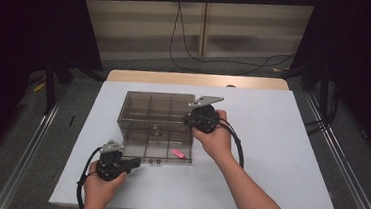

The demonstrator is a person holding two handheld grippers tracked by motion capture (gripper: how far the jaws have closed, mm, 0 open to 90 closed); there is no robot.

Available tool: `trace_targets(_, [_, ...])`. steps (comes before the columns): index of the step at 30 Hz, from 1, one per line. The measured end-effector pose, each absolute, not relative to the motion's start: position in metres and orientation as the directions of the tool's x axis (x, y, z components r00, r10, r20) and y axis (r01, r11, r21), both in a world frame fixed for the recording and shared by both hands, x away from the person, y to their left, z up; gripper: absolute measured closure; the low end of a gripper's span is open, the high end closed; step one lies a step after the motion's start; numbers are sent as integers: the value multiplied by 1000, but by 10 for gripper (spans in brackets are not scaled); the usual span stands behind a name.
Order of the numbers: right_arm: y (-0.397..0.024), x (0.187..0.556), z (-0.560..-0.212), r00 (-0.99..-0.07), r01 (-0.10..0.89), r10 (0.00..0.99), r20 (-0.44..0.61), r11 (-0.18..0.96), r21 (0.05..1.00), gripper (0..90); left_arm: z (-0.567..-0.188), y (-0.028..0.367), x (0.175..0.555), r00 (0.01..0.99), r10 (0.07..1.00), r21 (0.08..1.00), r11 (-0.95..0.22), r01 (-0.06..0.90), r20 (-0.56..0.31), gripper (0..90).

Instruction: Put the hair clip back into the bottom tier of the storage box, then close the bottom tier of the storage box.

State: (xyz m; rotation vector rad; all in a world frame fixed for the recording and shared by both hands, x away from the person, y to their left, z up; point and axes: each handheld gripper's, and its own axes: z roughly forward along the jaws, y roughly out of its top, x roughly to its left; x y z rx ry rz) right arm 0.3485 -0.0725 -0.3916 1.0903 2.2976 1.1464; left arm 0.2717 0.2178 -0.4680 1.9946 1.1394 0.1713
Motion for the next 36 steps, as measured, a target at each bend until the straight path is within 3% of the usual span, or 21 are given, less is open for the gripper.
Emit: trace_targets(36, [-71, 348, -391, -636, 483, 772, 17, 380, 789, 879, -474, 201, 281, 606, 757, 697, -297, 653, -245, 900])
